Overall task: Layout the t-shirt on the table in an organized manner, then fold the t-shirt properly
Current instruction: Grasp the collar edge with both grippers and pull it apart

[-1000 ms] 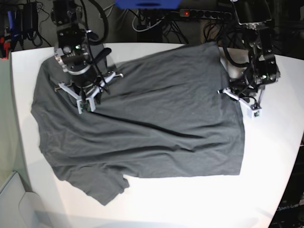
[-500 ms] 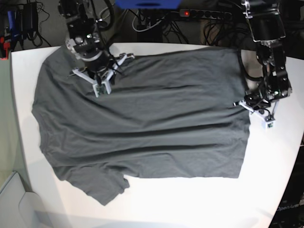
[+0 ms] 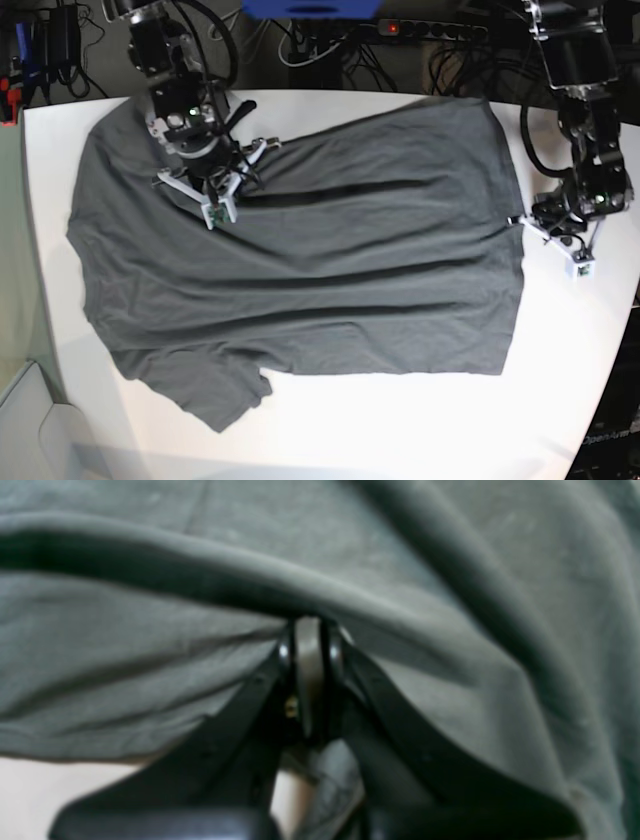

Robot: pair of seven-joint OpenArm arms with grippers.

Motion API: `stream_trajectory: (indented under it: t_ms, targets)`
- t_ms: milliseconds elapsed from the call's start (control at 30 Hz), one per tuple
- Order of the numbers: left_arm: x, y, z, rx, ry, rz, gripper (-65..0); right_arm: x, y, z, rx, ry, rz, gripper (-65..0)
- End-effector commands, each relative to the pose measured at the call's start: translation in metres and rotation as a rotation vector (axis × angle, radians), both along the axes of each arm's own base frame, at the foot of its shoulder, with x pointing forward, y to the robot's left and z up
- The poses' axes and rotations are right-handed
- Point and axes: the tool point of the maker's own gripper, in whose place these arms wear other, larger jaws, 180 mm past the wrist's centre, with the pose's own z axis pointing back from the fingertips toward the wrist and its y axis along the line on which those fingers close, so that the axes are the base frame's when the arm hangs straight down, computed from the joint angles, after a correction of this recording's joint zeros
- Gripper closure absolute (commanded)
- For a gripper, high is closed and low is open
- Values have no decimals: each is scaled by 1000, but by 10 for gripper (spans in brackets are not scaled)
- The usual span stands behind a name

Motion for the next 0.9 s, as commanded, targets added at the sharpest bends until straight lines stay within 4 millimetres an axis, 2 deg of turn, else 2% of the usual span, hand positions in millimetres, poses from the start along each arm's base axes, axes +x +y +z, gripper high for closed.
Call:
stream_trajectory:
  t_ms: [0, 133, 300, 433, 533, 667, 867]
  targets:
    - [4, 1, 12, 15, -29, -8, -1, 2, -11, 0, -28, 10, -19, 0]
    - [-5, -26, 21, -11, -51, -39, -1, 19, -19, 25, -21, -65, -50, 0]
    - [-21, -70, 20, -87, -33, -71, -1, 24, -7, 63, 21, -163, -42, 0]
    - [-32, -97, 10, -157, 4, -71, -1, 16, 5, 75, 64, -182, -47, 0]
    - [-40, -108, -6, -172, 47, -88, -1, 9, 7, 73, 67, -171, -44, 0]
    - [-46, -107, -26, -151, 88, -121, -1, 4, 7, 69, 67, -158, -44, 0]
    - [-52, -73, -53, -98, 122, -88, -1, 4, 3, 69, 59, -158, -48, 0]
